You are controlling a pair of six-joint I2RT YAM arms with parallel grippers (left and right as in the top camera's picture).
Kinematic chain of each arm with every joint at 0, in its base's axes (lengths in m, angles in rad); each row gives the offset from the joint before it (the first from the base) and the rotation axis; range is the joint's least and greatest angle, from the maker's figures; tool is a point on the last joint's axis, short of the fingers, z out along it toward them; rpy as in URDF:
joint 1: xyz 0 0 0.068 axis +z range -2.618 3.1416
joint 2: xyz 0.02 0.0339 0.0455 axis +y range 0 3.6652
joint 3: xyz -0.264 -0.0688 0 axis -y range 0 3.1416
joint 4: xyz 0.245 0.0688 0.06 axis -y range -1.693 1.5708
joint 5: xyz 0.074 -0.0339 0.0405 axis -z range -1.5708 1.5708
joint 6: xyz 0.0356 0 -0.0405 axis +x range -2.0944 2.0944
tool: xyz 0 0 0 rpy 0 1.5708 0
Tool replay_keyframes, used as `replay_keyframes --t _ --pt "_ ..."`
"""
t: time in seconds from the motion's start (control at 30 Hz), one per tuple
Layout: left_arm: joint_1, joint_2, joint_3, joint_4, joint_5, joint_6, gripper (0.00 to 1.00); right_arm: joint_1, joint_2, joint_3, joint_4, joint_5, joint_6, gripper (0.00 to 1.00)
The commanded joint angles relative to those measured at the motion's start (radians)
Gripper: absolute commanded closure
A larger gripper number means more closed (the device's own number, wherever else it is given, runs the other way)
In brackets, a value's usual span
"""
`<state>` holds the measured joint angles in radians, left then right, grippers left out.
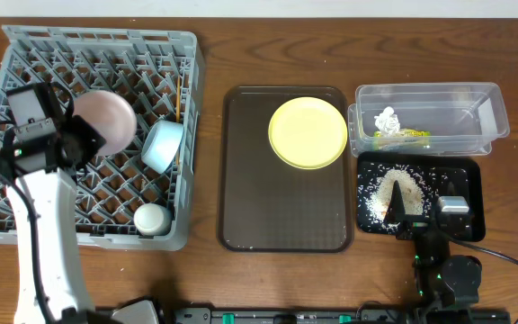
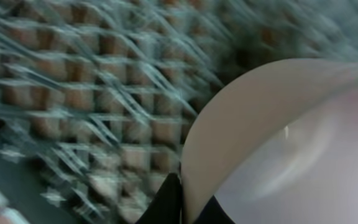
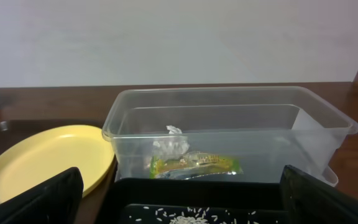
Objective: Sort waste into correct bins and load items into the dishwasher
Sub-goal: 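Carry the pink-white bowl over to the dish rack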
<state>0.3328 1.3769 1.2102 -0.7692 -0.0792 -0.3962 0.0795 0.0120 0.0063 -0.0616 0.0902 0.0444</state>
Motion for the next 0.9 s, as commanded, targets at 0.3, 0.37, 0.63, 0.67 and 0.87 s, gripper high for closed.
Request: replay_keyframes --t 0.3,0.37,0.63,0.67,0.87 --pt "-0.165 0.214 0.001 0.071 -0.619 0.021 0.93 -0.006 -0.005 -0.001 -0.003 0.006 0.010 0.01" --pt "-0.212 0.226 0.001 0.071 -0.681 0.021 0.92 -0.006 -0.005 -0.001 -0.002 0.007 0.010 0.01" --pt "-0.398 0.236 -0.005 0.067 -0.972 0.044 0.93 -0.006 -0.005 -0.001 -0.002 0.006 0.010 0.01" --pt "-0.408 0.238 -0.009 0.067 -0.991 0.043 0.92 -0.006 -0.005 -0.001 -0.003 0.007 0.010 0.01" --pt "-0.436 0.285 -0.025 0.066 -1.102 0.043 0.93 -0.006 -0.005 -0.001 -0.003 0.007 0.011 0.01"
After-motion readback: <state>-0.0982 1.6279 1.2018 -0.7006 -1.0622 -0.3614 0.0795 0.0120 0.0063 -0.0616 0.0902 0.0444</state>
